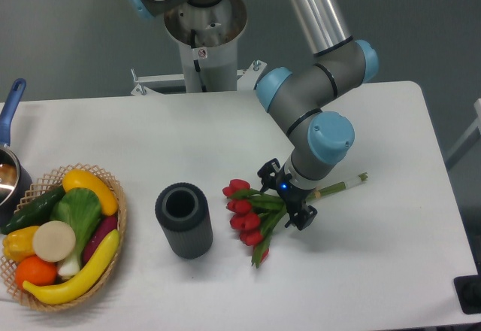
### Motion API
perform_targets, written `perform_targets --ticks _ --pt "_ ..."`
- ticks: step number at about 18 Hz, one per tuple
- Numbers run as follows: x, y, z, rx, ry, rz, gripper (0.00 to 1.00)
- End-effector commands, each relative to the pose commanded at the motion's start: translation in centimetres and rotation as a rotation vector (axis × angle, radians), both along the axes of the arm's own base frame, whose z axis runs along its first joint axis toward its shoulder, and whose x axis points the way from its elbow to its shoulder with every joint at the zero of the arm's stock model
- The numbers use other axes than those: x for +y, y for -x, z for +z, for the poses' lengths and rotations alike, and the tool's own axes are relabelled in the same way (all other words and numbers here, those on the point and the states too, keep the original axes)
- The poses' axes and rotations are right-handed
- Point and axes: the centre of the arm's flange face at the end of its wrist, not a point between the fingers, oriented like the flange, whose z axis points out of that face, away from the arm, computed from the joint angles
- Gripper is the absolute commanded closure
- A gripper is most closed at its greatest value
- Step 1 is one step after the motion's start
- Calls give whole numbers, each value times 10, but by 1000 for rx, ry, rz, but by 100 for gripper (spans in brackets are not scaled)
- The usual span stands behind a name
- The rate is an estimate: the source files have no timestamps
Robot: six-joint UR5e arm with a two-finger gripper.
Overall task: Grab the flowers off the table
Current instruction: 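Lower the gripper around the green stems and close it, then lift the red tulip bunch up off the table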
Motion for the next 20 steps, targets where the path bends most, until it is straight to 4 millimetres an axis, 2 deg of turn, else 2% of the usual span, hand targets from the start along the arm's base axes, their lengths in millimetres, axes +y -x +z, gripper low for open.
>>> perform_targets --ticks 4,8,13,16,18,19,20 --pt "1 -1 -1 0 0 -3 25" --pt "0 -2 -1 -1 0 -5 48" --pt "-2 0 5 8 -6 -9 65" --pt "-3 4 10 16 -11 -6 67" --pt "-5 15 26 41 -29 7 67" --pt "-6 20 49 69 -48 13 67" --pt "-8 23 61 82 -62 20 67"
